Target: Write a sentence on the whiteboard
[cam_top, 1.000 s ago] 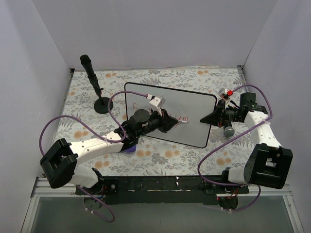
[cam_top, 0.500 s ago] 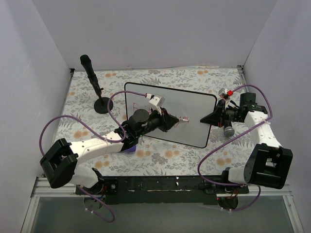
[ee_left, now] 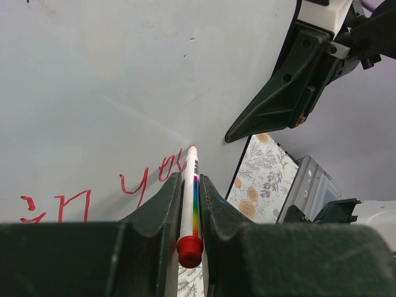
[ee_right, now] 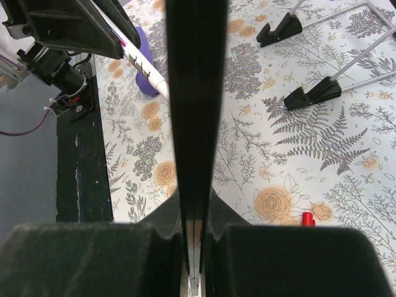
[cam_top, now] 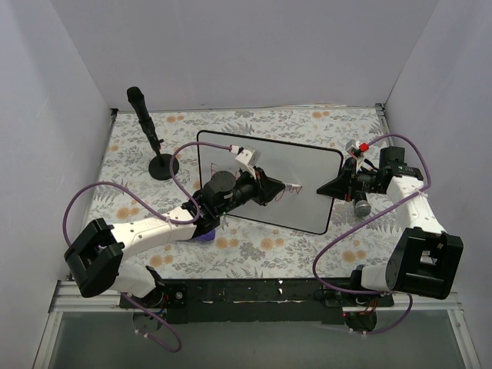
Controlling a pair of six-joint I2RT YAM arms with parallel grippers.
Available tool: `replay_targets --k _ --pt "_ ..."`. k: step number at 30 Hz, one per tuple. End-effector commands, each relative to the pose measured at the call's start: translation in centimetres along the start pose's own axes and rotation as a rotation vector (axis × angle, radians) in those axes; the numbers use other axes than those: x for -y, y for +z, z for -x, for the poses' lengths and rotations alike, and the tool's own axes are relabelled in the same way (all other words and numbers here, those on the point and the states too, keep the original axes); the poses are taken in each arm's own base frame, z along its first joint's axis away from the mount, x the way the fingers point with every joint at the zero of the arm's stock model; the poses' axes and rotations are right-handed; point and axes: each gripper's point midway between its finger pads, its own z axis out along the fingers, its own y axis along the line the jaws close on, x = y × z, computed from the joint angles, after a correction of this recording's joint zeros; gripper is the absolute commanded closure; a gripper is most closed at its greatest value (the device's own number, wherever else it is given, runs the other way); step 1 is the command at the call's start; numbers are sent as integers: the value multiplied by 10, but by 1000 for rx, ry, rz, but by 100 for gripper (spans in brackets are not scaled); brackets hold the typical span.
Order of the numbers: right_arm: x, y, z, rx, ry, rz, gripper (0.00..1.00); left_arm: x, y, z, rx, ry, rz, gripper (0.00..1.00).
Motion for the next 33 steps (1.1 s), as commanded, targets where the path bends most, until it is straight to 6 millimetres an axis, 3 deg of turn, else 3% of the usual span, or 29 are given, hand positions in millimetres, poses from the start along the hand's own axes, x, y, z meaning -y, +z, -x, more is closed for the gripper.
replay_targets --k 1,18,25,33 --pt "2 0 4 -18 -62 -16 99 3 5 23 64 15 5 100" --pt "2 0 5 -16 -60 -13 99 -15 -9 -17 -30 -25 52 100" --pt "1 -1 5 -17 -62 -15 99 -14 -6 -24 -51 -35 34 100" --pt "1 -1 4 -18 -63 -16 99 -3 -5 -18 -46 -34 -13 100"
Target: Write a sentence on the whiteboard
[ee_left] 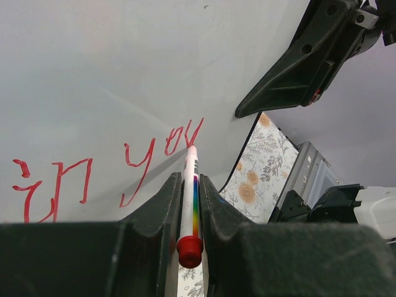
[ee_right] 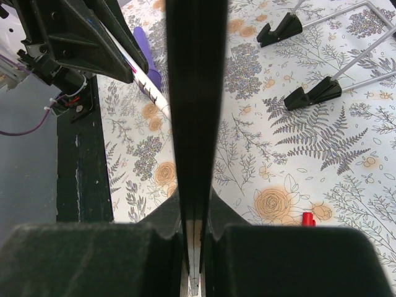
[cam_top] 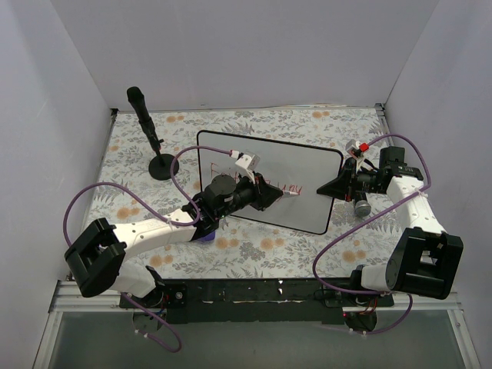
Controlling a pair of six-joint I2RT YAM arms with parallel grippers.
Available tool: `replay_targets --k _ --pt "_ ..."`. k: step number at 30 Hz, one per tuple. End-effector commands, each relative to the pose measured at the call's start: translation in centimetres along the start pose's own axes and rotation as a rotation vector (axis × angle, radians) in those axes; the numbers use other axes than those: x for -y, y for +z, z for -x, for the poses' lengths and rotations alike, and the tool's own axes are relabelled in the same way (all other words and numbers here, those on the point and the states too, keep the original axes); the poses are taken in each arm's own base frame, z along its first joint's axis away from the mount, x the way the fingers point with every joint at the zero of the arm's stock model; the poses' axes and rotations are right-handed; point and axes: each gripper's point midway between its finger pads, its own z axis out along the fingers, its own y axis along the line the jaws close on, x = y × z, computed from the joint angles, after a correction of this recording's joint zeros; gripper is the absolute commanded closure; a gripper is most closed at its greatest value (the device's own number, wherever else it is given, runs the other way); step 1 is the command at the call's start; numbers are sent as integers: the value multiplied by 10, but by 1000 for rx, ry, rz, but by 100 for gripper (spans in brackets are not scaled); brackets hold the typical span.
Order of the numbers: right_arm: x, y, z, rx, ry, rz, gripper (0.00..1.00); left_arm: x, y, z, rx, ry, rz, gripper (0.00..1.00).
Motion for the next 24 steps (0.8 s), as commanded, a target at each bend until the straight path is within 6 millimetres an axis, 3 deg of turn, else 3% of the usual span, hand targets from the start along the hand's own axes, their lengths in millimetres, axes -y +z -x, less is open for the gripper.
replay_targets --k 1,15,24 --pt "1 -1 5 -17 -63 -15 99 4 0 6 11 7 -22 100" --pt "1 -1 5 -19 -63 -17 99 6 2 2 -9 3 -31 100" --pt "0 -1 5 -18 -65 -17 99 20 -19 37 65 36 -32 100"
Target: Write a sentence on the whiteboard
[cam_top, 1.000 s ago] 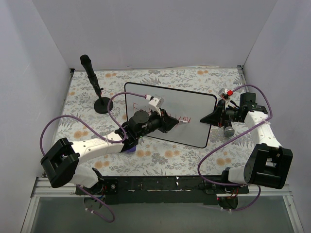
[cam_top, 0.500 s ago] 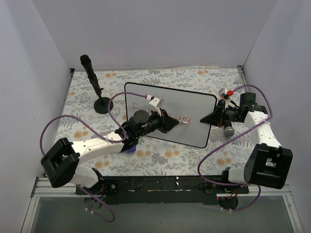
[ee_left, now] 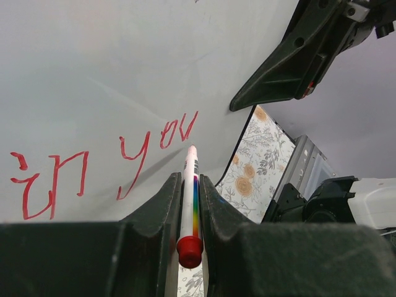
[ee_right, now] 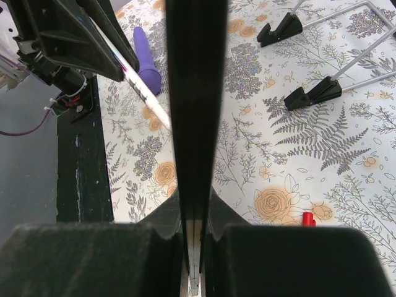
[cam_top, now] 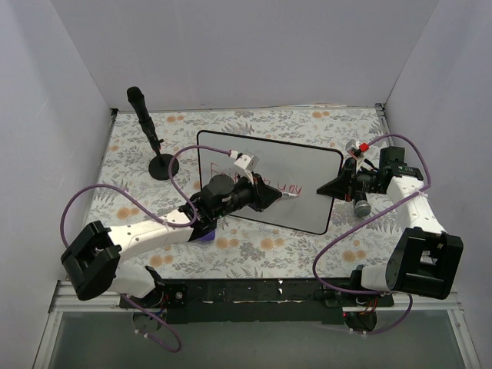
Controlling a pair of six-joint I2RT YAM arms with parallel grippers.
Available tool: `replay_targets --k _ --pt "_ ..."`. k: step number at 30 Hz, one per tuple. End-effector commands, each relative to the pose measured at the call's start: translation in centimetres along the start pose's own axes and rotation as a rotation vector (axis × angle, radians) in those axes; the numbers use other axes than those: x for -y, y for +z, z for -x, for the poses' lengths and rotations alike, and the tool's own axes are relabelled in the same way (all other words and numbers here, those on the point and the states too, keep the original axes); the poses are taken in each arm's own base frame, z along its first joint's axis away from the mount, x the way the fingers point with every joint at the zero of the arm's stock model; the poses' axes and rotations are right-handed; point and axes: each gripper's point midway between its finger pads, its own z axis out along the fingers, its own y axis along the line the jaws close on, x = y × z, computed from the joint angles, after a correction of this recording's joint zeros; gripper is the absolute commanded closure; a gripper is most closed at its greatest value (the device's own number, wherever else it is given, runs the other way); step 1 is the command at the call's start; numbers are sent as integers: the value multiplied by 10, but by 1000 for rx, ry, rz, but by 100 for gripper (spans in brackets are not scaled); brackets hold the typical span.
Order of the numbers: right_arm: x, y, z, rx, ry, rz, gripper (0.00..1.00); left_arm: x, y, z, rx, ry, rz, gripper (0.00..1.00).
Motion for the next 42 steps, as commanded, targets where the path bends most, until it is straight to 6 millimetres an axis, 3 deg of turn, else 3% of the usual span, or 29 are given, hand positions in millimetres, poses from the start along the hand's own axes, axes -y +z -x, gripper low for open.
replay_targets --k 1,5,9,22,33,42 --pt "0 -1 5 -17 -64 -15 99 17 -20 43 95 42 -5 100" --pt "1 0 5 -21 -58 -15 99 17 -40 61 139 58 25 100" --pt "2 -1 6 -24 -57 -19 99 12 -55 66 171 49 56 100" --pt "0 -2 0 -41 -53 -25 99 14 -98 58 274 -64 -11 100" --pt "-1 -2 -5 -52 -58 -24 99 15 -117 48 285 -56 -44 100" --pt "-3 -2 -7 -54 -57 -18 99 20 -112 40 261 -62 -84 100"
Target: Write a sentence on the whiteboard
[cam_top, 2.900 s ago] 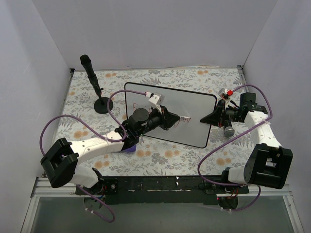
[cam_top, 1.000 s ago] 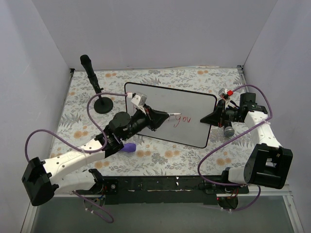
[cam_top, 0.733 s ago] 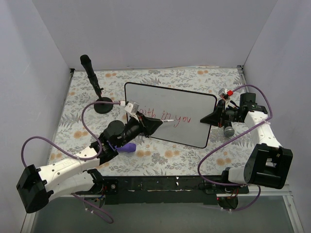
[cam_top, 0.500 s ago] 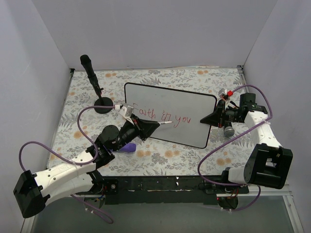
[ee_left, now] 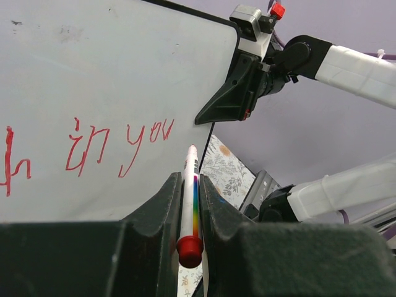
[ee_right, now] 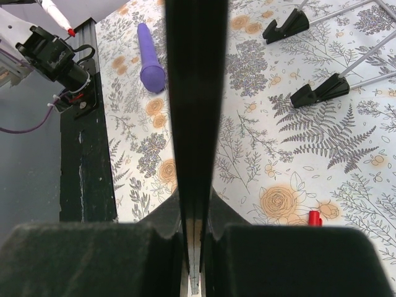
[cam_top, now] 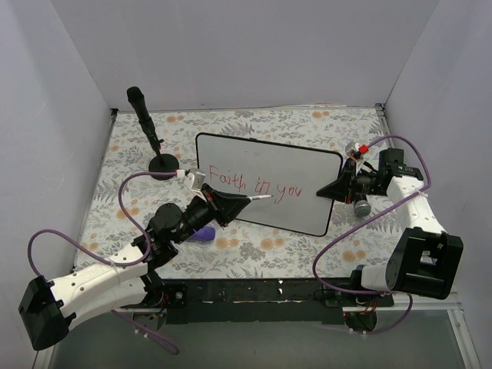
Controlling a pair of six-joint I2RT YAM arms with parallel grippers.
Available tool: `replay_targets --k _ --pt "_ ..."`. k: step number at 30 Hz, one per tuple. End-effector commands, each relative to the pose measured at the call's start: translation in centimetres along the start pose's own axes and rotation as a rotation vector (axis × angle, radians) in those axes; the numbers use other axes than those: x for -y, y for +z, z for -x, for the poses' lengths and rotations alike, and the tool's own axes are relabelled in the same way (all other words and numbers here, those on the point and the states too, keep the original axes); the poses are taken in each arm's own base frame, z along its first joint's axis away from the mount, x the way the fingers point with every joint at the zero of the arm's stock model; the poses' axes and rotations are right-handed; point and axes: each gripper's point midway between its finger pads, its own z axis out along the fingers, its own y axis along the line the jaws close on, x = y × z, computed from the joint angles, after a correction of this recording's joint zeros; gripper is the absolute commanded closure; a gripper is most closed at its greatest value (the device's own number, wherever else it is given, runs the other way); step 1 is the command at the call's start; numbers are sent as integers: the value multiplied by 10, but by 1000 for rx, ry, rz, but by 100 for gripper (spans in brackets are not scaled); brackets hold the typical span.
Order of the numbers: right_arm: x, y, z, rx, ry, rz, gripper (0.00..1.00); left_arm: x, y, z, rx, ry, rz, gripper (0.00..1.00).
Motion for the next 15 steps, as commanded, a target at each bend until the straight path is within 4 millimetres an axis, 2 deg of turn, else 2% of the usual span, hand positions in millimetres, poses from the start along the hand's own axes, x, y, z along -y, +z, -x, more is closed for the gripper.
replay_targets --k 1,15 --pt "1 -2 -2 -45 -57 -25 99 4 2 -3 -5 -7 -36 100" --pt "-6 -1 3 -24 -74 -7 99 12 17 -9 -21 -9 -97 100"
